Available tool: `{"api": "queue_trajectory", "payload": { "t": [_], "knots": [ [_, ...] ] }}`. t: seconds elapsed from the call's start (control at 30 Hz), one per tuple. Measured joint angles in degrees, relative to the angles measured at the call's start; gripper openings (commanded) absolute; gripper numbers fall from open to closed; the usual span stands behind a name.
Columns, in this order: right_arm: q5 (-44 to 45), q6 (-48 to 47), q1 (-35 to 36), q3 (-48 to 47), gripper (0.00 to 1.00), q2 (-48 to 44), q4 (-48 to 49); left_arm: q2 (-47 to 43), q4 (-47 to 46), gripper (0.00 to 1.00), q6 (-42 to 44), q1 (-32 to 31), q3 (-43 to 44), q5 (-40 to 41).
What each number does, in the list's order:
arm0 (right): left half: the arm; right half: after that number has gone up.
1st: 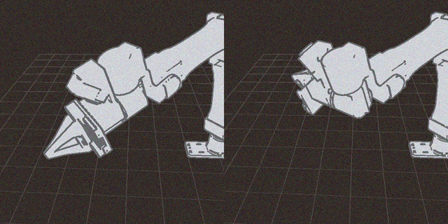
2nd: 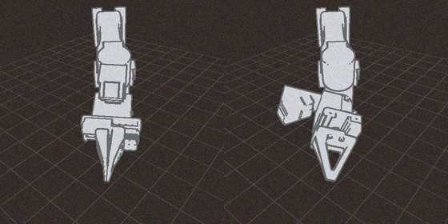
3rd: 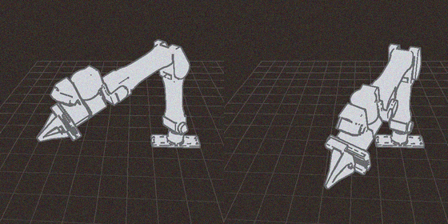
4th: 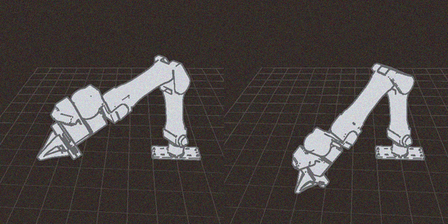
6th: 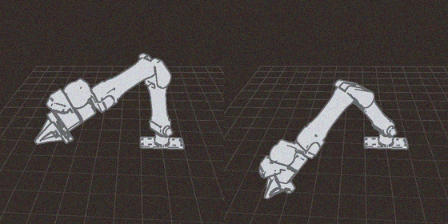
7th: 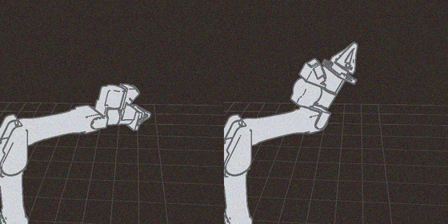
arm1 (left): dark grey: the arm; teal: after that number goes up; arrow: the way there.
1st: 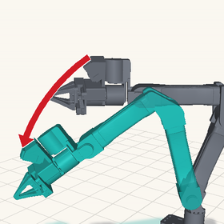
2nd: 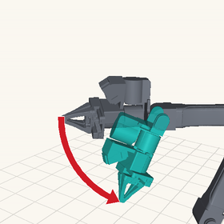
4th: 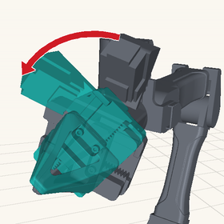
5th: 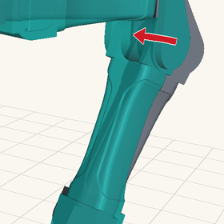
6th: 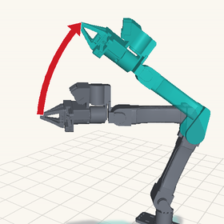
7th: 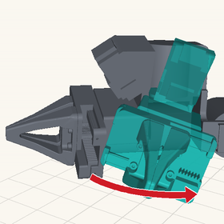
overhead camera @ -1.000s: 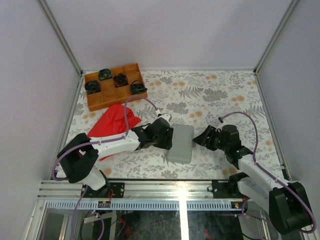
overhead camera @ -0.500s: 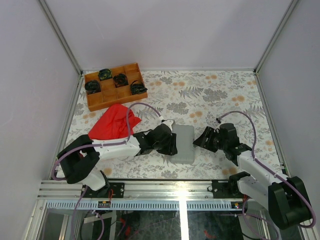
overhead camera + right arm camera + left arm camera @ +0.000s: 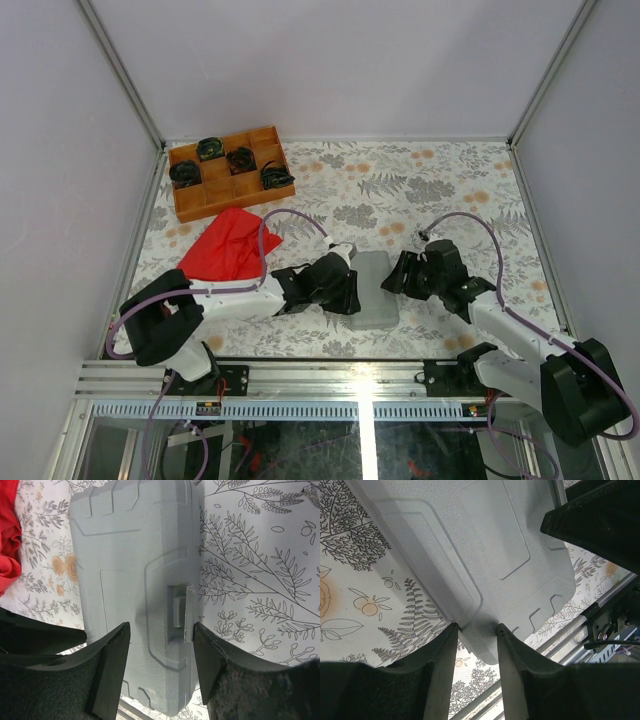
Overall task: Sort the tools into containers
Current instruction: Close the storage box at the center of the board.
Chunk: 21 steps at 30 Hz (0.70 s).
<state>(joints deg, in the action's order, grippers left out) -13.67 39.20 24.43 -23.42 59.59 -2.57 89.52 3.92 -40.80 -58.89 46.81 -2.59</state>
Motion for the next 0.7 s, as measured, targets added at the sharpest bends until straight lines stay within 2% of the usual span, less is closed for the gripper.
{"api": "queue_trajectory", "payload": {
  "t": [0.53, 0.7],
  "knots": [
    [4.7, -3.4, 3.2, -3.3, 0.52, 4.8, -2.3, 1.2, -0.3, 0.32, -0.3, -0.3, 1.0, -0.3],
    [6.6, -4.2, 4.0, -4.0, 0.54, 5.4, -2.3, 1.5, -0.2, 0.32, -0.3, -0.3, 1.4, -0.4]
  ]
}}
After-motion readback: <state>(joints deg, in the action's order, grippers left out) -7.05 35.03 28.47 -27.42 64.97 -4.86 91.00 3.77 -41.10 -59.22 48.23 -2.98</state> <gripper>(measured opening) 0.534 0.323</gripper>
